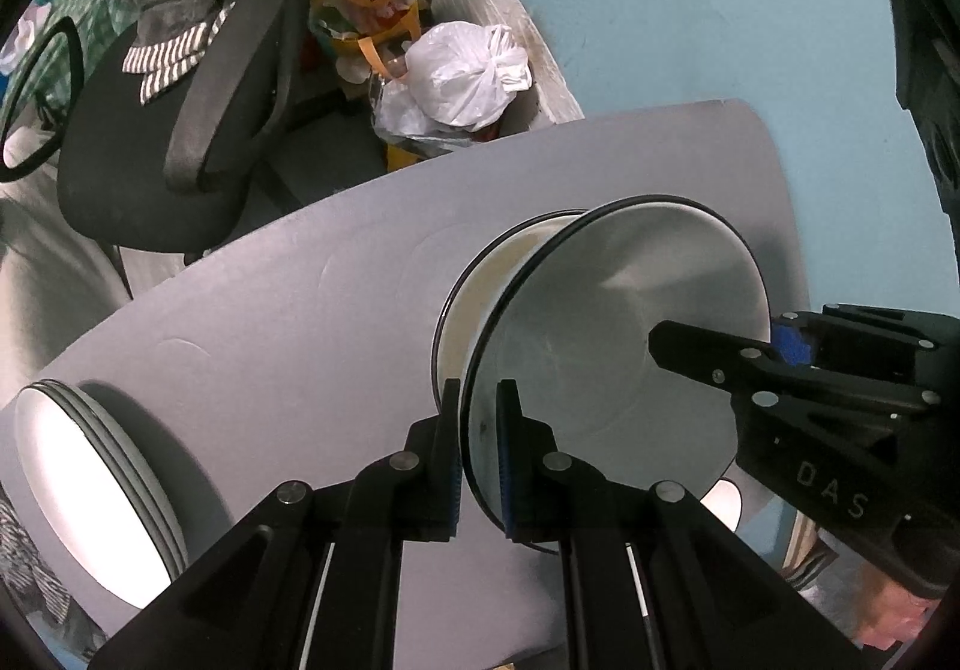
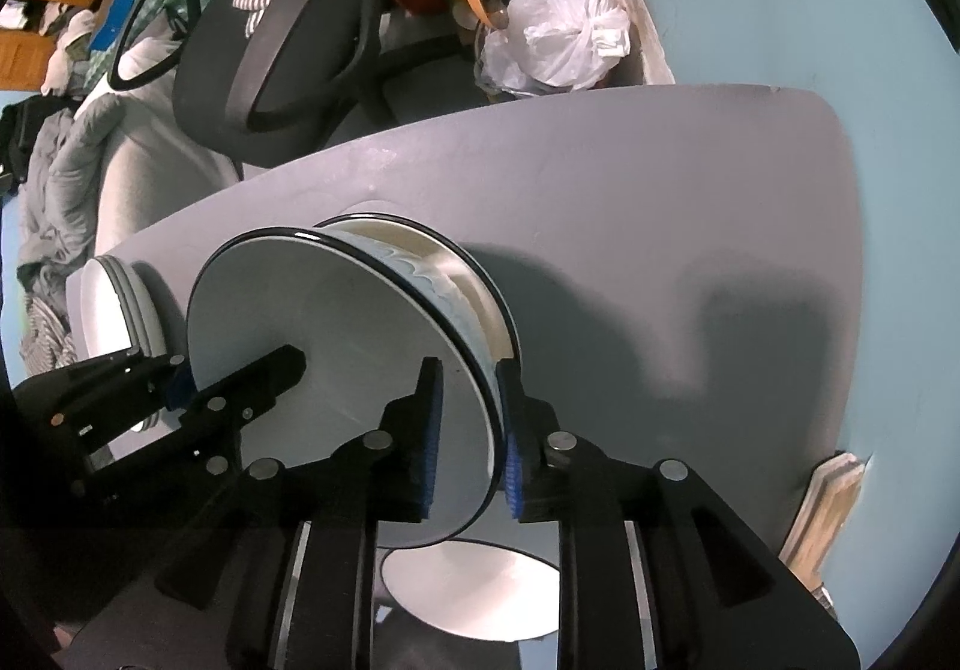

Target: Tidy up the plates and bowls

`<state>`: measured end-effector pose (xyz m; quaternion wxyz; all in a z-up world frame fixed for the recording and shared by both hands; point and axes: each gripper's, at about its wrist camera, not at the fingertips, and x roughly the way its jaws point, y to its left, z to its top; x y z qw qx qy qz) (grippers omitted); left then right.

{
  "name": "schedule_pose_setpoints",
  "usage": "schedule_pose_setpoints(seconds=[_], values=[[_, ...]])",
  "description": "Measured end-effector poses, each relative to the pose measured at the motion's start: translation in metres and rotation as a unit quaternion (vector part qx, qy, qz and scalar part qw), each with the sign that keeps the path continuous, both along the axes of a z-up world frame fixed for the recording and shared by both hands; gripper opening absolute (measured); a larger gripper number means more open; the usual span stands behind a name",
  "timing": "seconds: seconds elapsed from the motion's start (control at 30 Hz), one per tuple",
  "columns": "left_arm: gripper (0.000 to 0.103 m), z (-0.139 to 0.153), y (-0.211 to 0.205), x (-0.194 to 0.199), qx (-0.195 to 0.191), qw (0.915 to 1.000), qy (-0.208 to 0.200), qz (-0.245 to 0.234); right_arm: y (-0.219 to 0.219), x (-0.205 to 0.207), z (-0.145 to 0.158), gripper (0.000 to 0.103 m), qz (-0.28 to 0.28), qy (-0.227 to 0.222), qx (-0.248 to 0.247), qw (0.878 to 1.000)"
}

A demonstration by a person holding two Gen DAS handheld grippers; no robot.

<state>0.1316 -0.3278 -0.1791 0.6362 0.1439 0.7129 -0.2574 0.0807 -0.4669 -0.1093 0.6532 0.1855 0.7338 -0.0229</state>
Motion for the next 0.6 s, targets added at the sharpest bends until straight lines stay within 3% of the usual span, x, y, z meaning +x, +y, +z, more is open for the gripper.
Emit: schedule_pose_setpoints(seconds=[0.23, 0.27, 0.3, 0.37, 0.6], values=[[0.011, 0.003, 0.002, -0.001, 0.000, 1.0000, -0.004, 0.000, 0.002, 0.000, 0.003, 0.021, -0.001, 0.000, -0.006, 1.000], [0.016, 0.004, 0.002, -0.001, 0.004, 1.0000, -0.008, -0.001, 0.002, -0.001, 0.004, 0.022, -0.001, 0.000, -0.008, 1.000], [0.027, 0.006, 0.001, -0.002, 0.014, 0.9997, -0.018, -0.005, 0.002, -0.001, 0.004, 0.023, -0.001, -0.001, -0.011, 1.000], [0.033, 0.009, -0.001, -0.002, 0.022, 0.9989, -0.039, -0.013, 0.002, 0.000, 0.008, 0.028, 0.001, -0.006, -0.018, 1.000], [0.035, 0.016, 0.001, 0.000, 0.017, 0.9987, -0.047, -0.014, 0.002, 0.004, 0.016, 0.029, 0.002, -0.018, -0.023, 1.000]])
